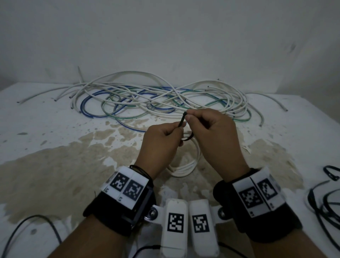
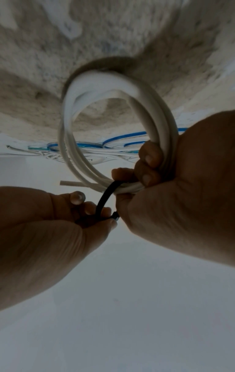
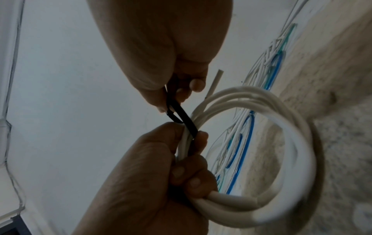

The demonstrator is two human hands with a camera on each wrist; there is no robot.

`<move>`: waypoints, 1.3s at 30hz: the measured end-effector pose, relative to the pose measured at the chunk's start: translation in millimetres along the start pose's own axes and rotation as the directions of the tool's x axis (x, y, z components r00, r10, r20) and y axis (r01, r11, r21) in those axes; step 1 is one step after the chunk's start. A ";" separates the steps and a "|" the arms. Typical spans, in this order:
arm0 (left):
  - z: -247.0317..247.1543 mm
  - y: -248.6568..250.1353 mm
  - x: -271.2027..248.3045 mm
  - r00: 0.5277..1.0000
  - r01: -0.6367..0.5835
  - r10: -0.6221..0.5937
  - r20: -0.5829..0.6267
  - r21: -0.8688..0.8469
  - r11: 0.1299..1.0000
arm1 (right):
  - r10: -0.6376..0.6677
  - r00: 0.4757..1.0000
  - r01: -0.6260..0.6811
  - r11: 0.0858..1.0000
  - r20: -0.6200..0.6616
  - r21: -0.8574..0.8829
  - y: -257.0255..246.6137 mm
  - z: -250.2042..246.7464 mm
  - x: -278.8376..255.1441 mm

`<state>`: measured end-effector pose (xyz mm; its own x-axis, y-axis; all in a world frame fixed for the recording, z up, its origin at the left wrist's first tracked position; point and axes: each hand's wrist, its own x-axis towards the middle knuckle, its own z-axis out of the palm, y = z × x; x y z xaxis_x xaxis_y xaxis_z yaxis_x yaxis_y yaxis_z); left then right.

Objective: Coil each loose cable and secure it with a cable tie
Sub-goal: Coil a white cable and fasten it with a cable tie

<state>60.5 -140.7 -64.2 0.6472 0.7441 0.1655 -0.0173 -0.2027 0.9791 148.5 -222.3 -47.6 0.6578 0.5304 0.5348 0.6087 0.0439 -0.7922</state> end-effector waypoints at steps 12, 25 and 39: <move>1.5 -9.7 1.3 0.986 -0.165 0.162 0.035 0.150 0.975 | 0.225 0.957 -0.256 0.951 0.183 0.171 -2.2 -10.0 1.9; 4.9 -8.3 -3.4 0.941 -0.338 0.332 0.070 0.106 0.935 | 0.177 0.965 -0.217 0.953 0.195 0.210 -11.3 -11.8 -1.2; 6.9 -9.5 -2.1 0.953 -0.292 0.287 0.096 0.038 0.956 | 0.103 0.994 -0.097 0.973 -0.019 0.211 -7.3 -19.6 -8.1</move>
<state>64.6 -144.8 -74.7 0.6850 0.5901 0.4274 -0.1766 -0.4347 0.8831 147.5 -243.5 -40.4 0.7252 0.5163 0.4555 0.4347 0.1697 -0.8844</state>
